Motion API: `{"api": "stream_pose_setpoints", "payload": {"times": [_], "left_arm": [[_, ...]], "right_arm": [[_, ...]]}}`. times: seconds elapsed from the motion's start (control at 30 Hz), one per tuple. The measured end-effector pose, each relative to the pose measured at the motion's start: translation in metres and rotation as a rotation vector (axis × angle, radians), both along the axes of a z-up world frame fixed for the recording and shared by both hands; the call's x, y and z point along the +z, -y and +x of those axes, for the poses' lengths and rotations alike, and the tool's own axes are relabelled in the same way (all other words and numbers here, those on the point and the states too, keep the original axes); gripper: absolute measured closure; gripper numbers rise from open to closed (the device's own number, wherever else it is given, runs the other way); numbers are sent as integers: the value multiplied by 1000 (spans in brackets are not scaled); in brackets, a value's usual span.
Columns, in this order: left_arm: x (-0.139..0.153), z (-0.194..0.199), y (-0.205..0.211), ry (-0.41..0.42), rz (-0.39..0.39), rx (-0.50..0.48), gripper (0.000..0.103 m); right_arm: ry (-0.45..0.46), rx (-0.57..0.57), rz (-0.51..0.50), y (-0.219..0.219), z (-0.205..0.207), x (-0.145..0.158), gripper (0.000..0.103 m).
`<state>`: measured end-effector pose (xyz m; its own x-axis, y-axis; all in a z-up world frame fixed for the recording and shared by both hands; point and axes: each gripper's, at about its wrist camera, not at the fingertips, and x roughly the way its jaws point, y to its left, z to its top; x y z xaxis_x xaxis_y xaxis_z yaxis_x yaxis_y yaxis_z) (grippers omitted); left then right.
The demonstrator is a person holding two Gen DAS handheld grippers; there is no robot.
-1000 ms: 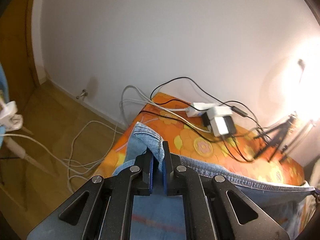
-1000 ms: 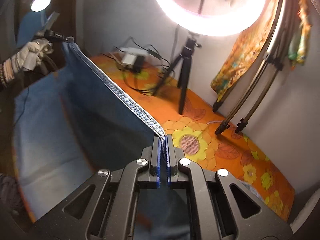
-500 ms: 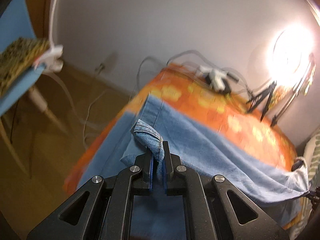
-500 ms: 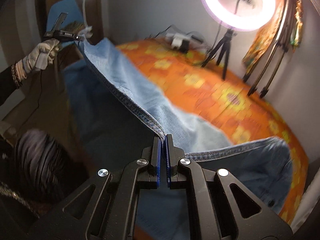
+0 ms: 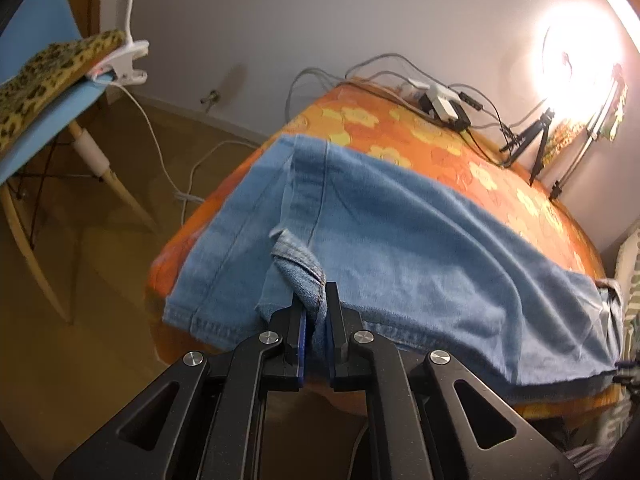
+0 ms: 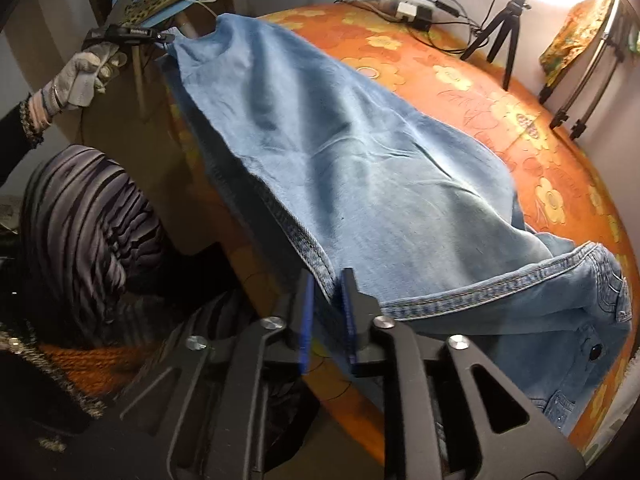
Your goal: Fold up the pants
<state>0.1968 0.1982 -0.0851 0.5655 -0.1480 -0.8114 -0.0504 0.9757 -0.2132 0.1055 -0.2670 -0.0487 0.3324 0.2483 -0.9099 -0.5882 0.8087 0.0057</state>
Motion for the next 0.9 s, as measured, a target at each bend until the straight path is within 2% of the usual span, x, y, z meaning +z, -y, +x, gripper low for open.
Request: {"api": "stream_pose_setpoints", "payload": {"times": [0.03, 0.1, 0.13, 0.17, 0.2, 0.27, 0.3, 0.43, 0.57, 0.67, 0.7, 0.9], "left_arm": [[-1, -3, -1, -6, 6, 2, 95], [-2, -8, -5, -30, 1, 13, 87], [-2, -11, -9, -32, -27, 20, 85], [-1, -16, -13, -33, -54, 28, 78], [-1, -19, -17, -34, -69, 38, 68], [-3, -23, -23, -34, -105, 54, 56], [-4, -24, -25, -37, -121, 63, 56], [-13, -28, -33, -67, -232, 108, 56], [-7, -31, -35, -59, -277, 123, 56], [-6, -24, -37, -66, -306, 141, 56], [-6, -19, -37, -75, -309, 144, 56], [-8, -2, -36, -78, -248, 151, 56]], "right_arm": [[-4, 9, 15, -1, 2, 6, 69], [-2, 45, 65, -5, 7, 21, 64], [4, 65, 86, -9, 10, 30, 64], [17, 89, 107, -14, 14, 40, 63], [36, 112, 122, -20, 20, 50, 59], [76, 143, 144, -32, 38, 64, 49], [97, 155, 161, -40, 48, 70, 46], [124, 186, 239, -86, 104, 80, 46], [140, 210, 284, -144, 164, 71, 46], [114, 218, 300, -190, 214, 52, 46], [150, 204, 322, -201, 226, 47, 46], [58, 202, 323, -273, 301, 0, 46]]}}
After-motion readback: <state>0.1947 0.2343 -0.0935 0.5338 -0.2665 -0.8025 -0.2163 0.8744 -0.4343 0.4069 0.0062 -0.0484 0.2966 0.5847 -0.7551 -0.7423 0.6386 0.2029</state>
